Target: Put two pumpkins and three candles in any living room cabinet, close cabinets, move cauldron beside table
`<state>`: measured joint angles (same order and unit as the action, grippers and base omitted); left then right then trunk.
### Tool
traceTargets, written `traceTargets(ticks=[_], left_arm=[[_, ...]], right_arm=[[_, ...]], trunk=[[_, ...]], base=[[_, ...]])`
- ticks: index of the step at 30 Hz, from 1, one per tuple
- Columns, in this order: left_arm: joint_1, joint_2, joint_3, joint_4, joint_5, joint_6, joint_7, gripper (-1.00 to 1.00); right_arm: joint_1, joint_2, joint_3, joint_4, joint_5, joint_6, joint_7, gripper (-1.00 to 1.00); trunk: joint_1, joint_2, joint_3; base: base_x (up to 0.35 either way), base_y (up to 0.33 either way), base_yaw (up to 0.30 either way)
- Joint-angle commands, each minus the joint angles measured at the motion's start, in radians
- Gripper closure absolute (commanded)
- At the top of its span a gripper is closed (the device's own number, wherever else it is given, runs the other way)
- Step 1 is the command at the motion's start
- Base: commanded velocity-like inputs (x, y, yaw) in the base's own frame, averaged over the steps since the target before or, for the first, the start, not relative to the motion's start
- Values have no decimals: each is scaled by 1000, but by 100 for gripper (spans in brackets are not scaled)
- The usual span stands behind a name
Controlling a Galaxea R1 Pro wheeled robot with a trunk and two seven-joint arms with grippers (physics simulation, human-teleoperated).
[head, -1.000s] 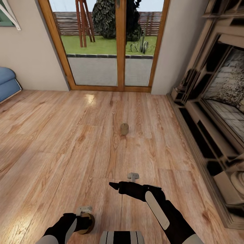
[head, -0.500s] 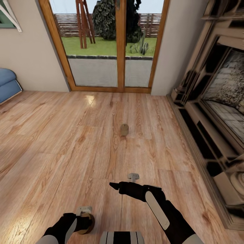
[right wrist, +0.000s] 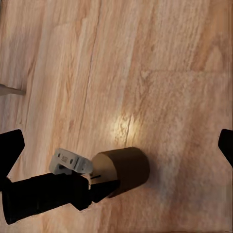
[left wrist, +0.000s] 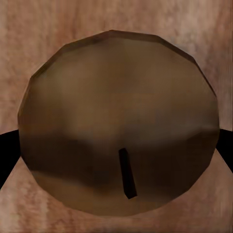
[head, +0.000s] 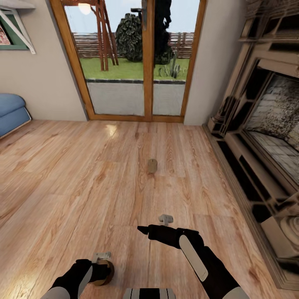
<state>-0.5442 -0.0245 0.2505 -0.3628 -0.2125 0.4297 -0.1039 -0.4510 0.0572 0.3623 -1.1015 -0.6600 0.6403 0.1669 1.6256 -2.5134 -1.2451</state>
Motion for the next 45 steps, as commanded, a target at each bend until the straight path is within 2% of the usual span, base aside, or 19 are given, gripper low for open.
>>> traceTargets(ticks=[1, 2, 3, 5, 6, 8, 10, 11, 12, 14, 19, 27, 32, 40, 45], left_arm=[[-1, 5, 1, -10, 5, 19, 0, 100], [-1, 8, 1, -19, 8, 35, 0, 100], [-1, 12, 2, -46, 17, 80, 0, 100], [-1, 17, 13, -129, 51, 197, -1, 100], [-1, 19, 17, -154, 60, 226, -1, 100], [1, 30, 29, -261, 87, 331, -2, 100], [2, 49, 35, -356, 99, 416, -2, 100], [3, 62, 36, -428, 103, 485, -2, 100], [7, 76, 38, -537, 102, 561, -2, 100], [15, 102, 36, -613, 107, 588, -1, 100], [20, 114, 36, -642, 110, 598, -3, 100], [22, 115, 36, -646, 111, 598, -17, 100], [25, 123, 38, -647, 107, 598, -129, 100], [27, 133, 41, -648, 109, 599, -177, 100], [27, 147, 41, -661, 110, 606, -250, 100]], right_arm=[[0, 1, -1, 0, 2, 6, -14, -100], [0, 2, -2, 0, 2, 9, -25, -100], [0, 2, -3, -2, 3, 14, -59, -100], [0, 7, -6, -8, 1, 33, -158, -100], [0, 8, -7, -10, 0, 42, -187, -100], [0, 12, -8, -17, -2, 95, -313, -100], [0, 15, -9, -39, -4, 138, -438, -100], [0, 16, -9, -72, -6, 155, -519, -100], [0, 15, -7, -122, -9, 171, -587, -100], [0, 15, -4, -159, -11, 183, -621, -100], [0, 16, 1, -175, -10, 181, -636, -100], [0, 17, 6, -174, -11, 178, -638, -100], [0, 18, 7, -172, -12, 177, -636, -100], [0, 41, 6, -169, -10, 176, -640, -100], [0, 42, 6, -167, -10, 176, -641, -100]], trunk=[[0, 0, 4], [-1, 1, 8], [-1, 1, 12], [-2, 1, 19], [-3, 1, 23], [-4, 2, 31], [-4, 2, 39], [-5, 3, 43], [-5, 3, 46], [-6, 3, 54], [-8, 5, 74], [-8, 5, 74], [-8, 5, 74], [-8, 5, 74], [-9, 5, 81]], base=[[0, 0, 0], [0, 0, 0], [0, 0, 0], [0, 0, 0], [0, 0, 0], [0, 0, 0], [0, 0, 0], [-5, 0, 0], [-69, 5, 0], [-145, 79, 0], [-216, 167, 0], [-35, 35, 0], [159, 163, 0], [221, 235, 0], [50, 58, 0]])
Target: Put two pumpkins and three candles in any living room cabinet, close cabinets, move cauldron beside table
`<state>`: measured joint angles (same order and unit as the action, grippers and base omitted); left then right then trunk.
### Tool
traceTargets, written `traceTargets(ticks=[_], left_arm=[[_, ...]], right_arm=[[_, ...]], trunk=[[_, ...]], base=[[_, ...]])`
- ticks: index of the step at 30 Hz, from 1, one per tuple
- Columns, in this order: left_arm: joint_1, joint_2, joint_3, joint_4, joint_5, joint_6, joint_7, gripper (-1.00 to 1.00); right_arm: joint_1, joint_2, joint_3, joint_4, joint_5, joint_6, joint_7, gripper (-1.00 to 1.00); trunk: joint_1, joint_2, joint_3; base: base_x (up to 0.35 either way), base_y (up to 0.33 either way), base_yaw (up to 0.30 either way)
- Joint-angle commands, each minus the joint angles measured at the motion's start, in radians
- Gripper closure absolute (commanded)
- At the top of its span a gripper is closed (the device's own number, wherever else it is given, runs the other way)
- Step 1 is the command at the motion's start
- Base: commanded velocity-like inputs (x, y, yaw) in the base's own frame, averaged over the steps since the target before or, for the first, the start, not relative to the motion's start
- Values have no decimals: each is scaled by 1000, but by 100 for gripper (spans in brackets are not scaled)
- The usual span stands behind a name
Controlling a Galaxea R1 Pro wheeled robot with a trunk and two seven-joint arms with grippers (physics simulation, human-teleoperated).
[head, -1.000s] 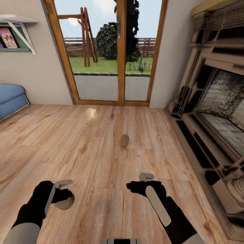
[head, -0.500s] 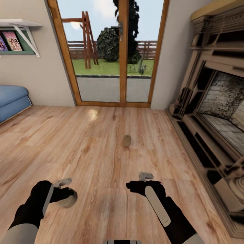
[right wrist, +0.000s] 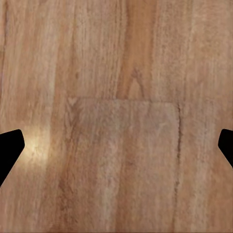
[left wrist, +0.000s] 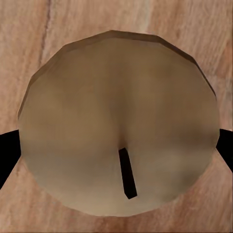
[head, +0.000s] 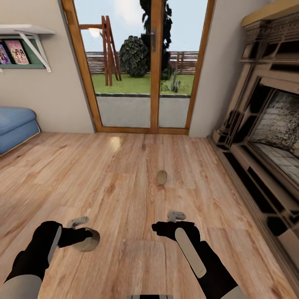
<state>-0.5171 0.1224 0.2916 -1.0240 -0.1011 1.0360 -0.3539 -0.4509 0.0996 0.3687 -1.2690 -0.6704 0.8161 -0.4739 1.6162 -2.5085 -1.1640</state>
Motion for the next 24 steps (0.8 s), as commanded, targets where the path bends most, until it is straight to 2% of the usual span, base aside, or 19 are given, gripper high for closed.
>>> traceTargets(ticks=[1, 7, 8, 9, 13, 17, 24], left_arm=[[0, 1, 0, -1, -2, 1, -12, 100], [0, 22, 1, -4, -1, 6, -63, 100], [0, 30, 1, -4, -1, 6, -94, 100], [0, 47, 1, -3, -2, 6, -173, 100], [0, 80, 1, -1, -3, 3, -268, 100], [0, 88, -1, 1, -5, -2, -293, 100], [0, 92, 1, 4, 0, -2, -305, 100]], right_arm=[[0, 0, 0, 0, 0, 0, 0, -100], [0, 0, -1, 1, 0, 1, -2, -100], [0, 0, 0, 2, 0, 1, -3, -100], [0, 0, 1, 2, 1, 2, -4, -100], [0, 0, -1, 2, 1, 4, -5, -100], [0, 0, 1, 2, 2, 3, -5, -100], [0, 0, -4, 2, 0, 2, -4, -100]], trunk=[[0, 0, 4], [-3, 2, 27], [-4, 2, 31], [-4, 2, 35], [-4, 2, 35], [-4, 2, 35], [-4, 2, 35]], base=[[10, 11, 0], [3, 3, 0], [0, 0, 0], [0, 0, 0], [0, 0, 0], [63, 28, 0], [249, 181, 0]])
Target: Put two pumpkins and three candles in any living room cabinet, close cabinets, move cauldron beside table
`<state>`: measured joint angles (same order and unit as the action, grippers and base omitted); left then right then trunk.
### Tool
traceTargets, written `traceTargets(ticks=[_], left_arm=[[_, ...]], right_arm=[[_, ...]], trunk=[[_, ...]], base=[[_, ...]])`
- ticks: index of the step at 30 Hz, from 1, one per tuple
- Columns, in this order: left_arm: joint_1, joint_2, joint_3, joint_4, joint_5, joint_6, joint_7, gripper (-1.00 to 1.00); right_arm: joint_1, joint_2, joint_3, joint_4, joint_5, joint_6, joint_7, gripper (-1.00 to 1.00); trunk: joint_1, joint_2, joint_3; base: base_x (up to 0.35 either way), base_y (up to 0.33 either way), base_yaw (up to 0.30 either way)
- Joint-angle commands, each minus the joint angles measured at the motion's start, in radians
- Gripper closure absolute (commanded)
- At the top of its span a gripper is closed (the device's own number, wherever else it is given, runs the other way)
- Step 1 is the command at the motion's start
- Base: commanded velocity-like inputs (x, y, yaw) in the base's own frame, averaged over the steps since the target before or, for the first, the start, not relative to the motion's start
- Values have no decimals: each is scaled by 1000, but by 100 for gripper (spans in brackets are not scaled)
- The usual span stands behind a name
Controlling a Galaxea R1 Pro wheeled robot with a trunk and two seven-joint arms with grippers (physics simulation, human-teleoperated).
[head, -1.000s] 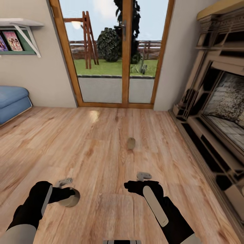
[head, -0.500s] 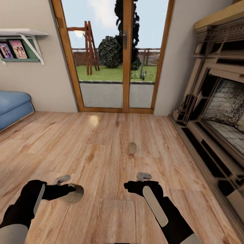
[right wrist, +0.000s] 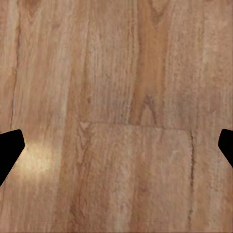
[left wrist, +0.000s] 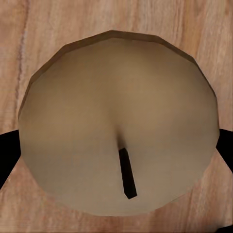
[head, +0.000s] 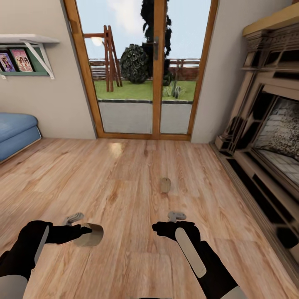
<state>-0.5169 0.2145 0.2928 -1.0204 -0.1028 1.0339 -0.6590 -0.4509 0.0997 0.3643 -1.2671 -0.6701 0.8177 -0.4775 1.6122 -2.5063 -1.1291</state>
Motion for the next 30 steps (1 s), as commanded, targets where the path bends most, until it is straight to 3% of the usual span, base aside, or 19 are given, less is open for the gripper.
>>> traceTargets(ticks=[1, 9, 15, 18, 22, 26, 30], left_arm=[[0, 0, 0, 0, 1, 0, -1, 100], [0, 6, 8, 5, -1, 0, -124, 100], [0, 55, 91, 29, -3, -2, -331, 100], [0, 71, 108, 58, -7, -4, -400, 100], [0, 75, 110, 68, -10, -5, -421, 100], [0, 72, 107, 71, -11, -5, -422, 100], [0, 64, 105, 71, -11, -5, -417, 100]], right_arm=[[0, 0, 0, 0, 0, 0, 0, -100], [0, 0, -3, 0, 0, -1, 1, -100], [0, -1, -8, 1, 2, -2, -1, -100], [0, -1, -20, 1, 3, -2, -5, -100], [0, 0, -46, 1, 4, -1, -59, -100], [0, 0, -59, 0, 2, 0, -221, -100], [0, 1, -70, 1, 0, 0, -258, -100]], trunk=[[0, 0, 0], [0, 0, 0], [0, 0, 0], [0, 0, 0], [0, 0, 0], [0, 0, 0], [0, 0, 0]], base=[[282, 182, 0], [298, 119, 0], [311, 70, 0], [321, 14, 0], [326, 4, 0], [330, 1, 0], [331, 0, 0]])
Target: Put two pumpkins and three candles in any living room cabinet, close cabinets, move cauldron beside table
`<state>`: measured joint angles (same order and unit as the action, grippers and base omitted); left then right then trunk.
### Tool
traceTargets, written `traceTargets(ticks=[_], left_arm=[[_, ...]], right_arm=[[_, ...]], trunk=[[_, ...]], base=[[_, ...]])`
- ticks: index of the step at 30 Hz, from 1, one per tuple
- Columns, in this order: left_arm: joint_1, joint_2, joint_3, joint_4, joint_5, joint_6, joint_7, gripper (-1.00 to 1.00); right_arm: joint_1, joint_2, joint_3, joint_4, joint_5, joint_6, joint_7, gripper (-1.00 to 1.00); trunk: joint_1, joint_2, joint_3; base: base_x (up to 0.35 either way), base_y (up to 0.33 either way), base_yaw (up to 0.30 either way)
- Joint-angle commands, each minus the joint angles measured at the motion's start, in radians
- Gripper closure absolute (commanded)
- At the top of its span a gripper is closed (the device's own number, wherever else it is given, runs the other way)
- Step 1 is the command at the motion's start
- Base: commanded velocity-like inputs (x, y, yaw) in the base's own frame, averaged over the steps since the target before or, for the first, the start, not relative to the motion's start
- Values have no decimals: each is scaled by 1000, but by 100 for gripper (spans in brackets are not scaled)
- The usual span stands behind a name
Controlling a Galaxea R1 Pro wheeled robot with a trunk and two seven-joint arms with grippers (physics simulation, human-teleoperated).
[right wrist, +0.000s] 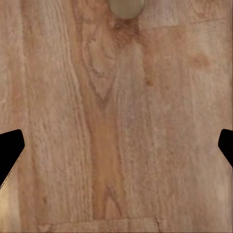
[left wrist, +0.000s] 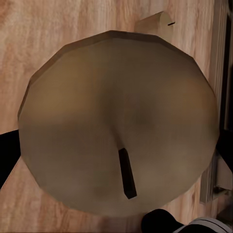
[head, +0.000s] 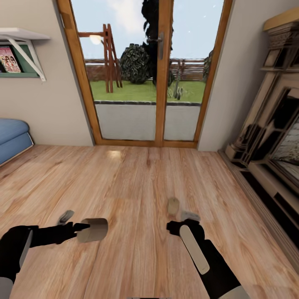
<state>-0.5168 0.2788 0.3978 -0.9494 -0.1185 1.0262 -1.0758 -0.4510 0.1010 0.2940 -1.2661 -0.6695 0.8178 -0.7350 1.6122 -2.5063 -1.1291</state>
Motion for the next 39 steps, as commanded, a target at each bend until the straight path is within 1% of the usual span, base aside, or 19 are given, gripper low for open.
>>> traceTargets(ticks=[1, 7, 16, 39], left_arm=[[0, -2, 0, 0, 5, 2, 1, 100], [0, -4, 0, 0, 6, 3, -8, 100], [0, -4, 0, 0, 7, 5, -10, 100], [0, -6, 0, 0, 7, 5, -10, 100]], right_arm=[[0, 0, -7, 0, -1, 0, -3, -100], [0, 0, -45, 0, -1, 3, -7, -100], [0, -1, -60, 0, -1, 7, -6, -100], [0, -1, -62, 1, -1, 4, 3, -100]], trunk=[[0, 0, 0], [0, 0, 0], [0, 0, 0], [0, 0, 0]], base=[[331, 0, 0], [331, 0, 0], [331, 0, 0], [329, 0, 0]])
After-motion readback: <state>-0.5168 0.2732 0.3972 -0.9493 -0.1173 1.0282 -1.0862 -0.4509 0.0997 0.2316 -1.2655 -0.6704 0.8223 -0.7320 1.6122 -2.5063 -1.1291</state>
